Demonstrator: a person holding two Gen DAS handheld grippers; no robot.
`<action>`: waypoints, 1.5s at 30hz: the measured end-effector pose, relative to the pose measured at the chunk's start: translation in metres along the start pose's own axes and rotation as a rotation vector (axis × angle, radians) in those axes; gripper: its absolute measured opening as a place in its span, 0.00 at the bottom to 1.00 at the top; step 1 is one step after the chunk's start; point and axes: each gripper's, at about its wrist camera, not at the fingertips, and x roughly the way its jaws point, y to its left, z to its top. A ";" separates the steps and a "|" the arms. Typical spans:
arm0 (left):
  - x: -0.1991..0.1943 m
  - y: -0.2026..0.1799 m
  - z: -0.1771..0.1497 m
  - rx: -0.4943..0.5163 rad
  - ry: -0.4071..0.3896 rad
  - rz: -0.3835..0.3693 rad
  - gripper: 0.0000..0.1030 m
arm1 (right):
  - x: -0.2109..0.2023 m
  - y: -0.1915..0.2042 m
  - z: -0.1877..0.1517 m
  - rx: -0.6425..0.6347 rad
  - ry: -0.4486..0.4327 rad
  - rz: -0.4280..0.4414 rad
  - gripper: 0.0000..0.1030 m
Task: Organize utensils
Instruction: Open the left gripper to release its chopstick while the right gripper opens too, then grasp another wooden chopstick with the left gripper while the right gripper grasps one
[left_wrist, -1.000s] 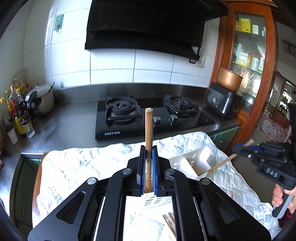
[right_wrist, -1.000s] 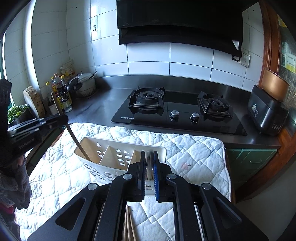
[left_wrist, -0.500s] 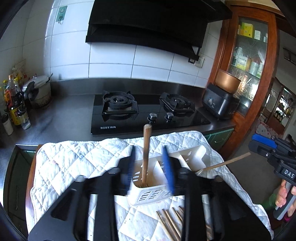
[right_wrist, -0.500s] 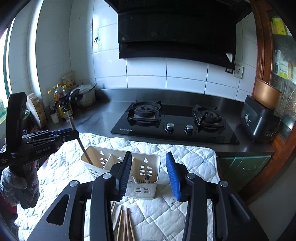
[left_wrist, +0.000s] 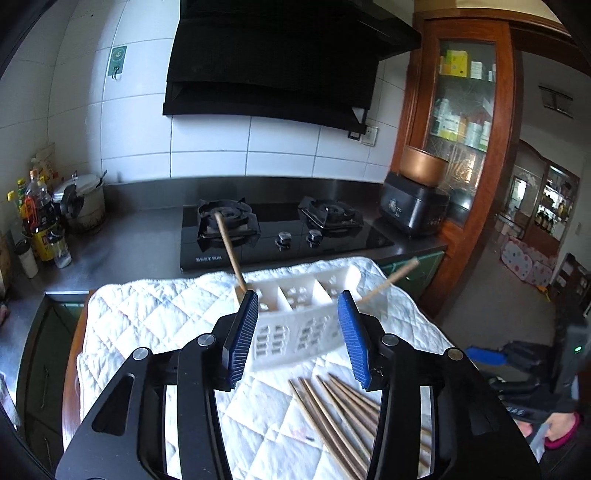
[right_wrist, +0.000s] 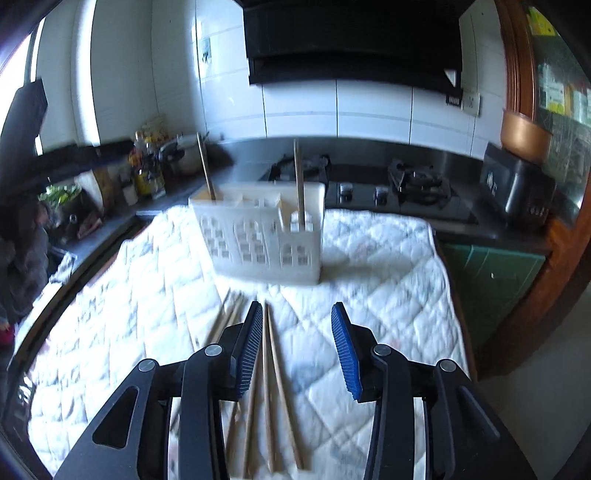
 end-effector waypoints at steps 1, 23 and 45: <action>-0.004 -0.002 -0.009 -0.006 0.006 -0.002 0.45 | 0.003 0.001 -0.012 -0.009 0.017 -0.002 0.35; 0.018 -0.010 -0.171 -0.130 0.285 0.049 0.43 | 0.069 0.010 -0.097 -0.114 0.217 -0.005 0.09; 0.070 -0.046 -0.208 -0.222 0.417 0.055 0.20 | 0.068 0.008 -0.100 -0.095 0.200 0.007 0.09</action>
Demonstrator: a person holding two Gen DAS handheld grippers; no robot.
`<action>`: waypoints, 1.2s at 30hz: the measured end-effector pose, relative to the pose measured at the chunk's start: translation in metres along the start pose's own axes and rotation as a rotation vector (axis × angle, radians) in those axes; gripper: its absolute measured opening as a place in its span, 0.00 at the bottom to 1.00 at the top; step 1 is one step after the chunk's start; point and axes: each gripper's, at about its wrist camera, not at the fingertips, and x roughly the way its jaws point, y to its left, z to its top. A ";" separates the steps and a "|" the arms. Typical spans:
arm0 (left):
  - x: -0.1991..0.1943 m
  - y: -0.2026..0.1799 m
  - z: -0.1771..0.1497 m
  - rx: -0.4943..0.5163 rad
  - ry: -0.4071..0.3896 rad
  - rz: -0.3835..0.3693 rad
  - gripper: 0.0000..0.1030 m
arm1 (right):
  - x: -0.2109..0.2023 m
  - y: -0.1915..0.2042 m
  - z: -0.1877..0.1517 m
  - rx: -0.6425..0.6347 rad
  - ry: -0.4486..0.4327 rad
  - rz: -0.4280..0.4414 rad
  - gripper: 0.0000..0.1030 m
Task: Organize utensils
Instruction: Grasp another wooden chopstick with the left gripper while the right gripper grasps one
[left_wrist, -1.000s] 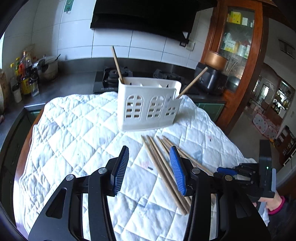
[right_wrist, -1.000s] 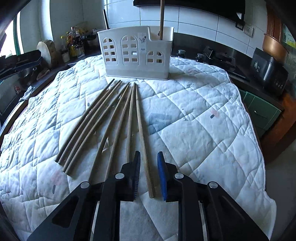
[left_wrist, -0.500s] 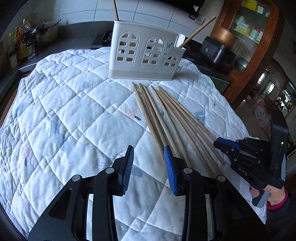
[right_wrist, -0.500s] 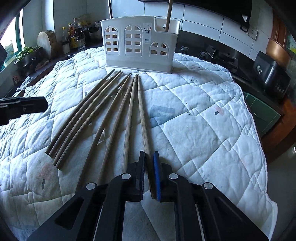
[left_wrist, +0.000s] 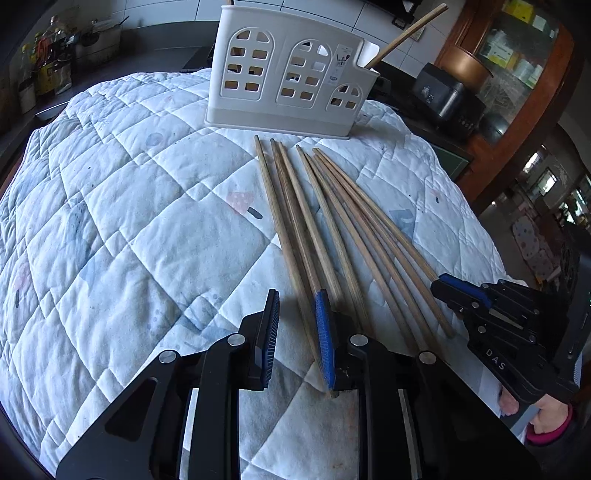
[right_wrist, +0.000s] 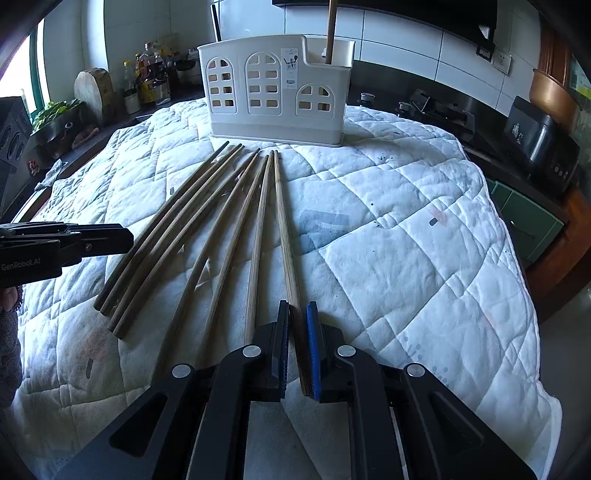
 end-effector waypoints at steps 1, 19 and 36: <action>0.002 -0.001 0.000 0.002 0.002 0.007 0.18 | 0.000 0.000 0.000 0.000 -0.001 0.001 0.09; 0.016 -0.027 -0.006 0.064 -0.035 0.220 0.14 | 0.000 -0.002 0.000 0.011 0.000 0.006 0.09; -0.010 0.004 0.005 0.073 -0.078 0.126 0.05 | -0.019 0.007 0.003 0.011 -0.041 -0.023 0.07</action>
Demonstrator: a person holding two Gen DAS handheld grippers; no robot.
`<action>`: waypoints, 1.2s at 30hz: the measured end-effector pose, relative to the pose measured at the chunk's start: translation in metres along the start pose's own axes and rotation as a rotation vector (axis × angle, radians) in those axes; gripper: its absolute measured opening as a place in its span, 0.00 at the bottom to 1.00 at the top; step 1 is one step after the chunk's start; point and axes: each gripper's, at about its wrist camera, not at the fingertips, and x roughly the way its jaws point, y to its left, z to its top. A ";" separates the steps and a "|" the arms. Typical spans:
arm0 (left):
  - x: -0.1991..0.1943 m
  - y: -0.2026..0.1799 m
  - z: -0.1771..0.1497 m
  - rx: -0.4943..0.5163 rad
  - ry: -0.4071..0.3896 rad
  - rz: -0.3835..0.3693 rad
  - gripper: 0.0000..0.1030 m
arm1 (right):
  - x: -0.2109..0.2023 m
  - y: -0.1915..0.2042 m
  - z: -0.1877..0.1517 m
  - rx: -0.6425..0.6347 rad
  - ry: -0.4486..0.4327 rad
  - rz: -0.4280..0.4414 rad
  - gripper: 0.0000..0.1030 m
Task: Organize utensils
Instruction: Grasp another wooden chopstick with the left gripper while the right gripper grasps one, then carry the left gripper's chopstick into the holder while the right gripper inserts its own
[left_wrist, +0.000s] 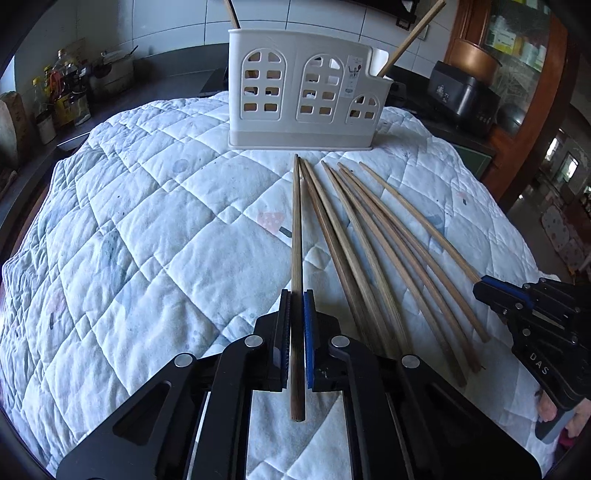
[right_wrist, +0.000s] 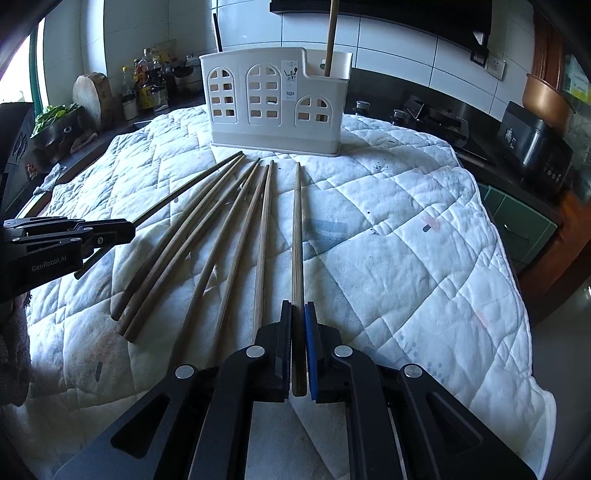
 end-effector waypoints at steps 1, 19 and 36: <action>-0.004 0.002 0.001 0.002 -0.012 -0.008 0.05 | -0.005 0.000 0.002 0.002 -0.013 -0.001 0.07; -0.062 0.023 0.048 0.049 -0.165 -0.148 0.05 | -0.088 0.003 0.097 0.018 -0.225 0.059 0.07; -0.103 0.040 0.138 0.097 -0.249 -0.167 0.05 | -0.129 -0.011 0.240 -0.035 -0.282 -0.002 0.07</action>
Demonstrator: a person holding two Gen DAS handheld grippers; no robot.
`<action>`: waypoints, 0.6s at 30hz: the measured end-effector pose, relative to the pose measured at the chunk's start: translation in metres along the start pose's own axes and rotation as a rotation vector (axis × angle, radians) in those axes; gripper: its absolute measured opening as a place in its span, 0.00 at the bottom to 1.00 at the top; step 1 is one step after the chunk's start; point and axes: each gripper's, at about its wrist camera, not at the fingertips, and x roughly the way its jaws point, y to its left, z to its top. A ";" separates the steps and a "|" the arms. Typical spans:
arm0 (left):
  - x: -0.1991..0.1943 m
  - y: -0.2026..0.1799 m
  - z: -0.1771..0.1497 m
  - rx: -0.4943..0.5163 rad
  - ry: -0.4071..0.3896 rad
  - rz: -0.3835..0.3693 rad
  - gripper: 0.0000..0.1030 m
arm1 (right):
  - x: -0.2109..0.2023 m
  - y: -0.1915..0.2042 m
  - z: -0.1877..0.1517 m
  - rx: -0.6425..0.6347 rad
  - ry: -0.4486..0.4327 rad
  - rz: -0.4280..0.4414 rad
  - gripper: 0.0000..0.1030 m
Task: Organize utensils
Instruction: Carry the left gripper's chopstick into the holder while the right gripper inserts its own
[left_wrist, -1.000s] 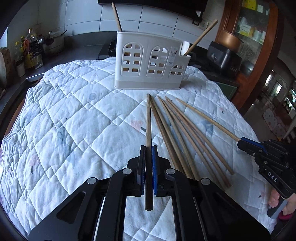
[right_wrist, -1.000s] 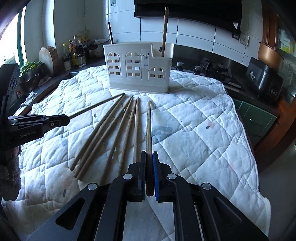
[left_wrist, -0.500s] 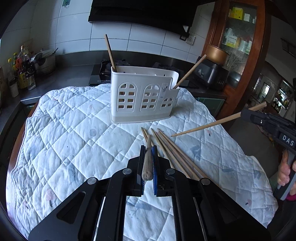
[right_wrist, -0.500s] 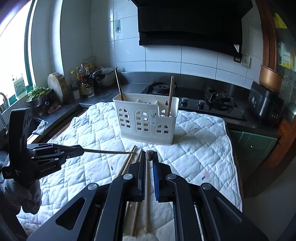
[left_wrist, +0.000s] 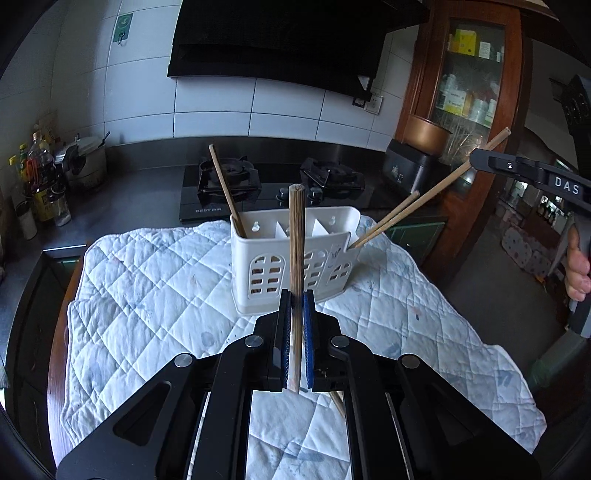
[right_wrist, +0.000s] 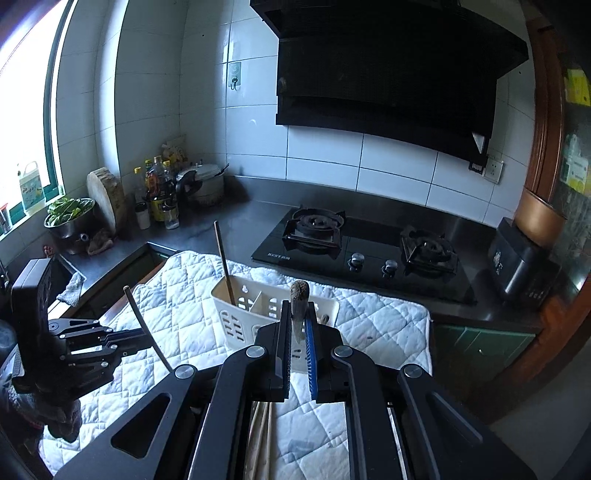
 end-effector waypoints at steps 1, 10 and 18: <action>-0.002 0.000 0.006 0.004 -0.011 0.001 0.05 | 0.002 -0.001 0.005 0.003 -0.004 -0.005 0.07; -0.030 -0.001 0.083 0.034 -0.181 0.042 0.05 | 0.047 -0.006 0.018 0.004 0.078 -0.050 0.07; -0.012 0.002 0.130 0.004 -0.252 0.102 0.05 | 0.077 -0.010 0.005 0.021 0.134 -0.035 0.07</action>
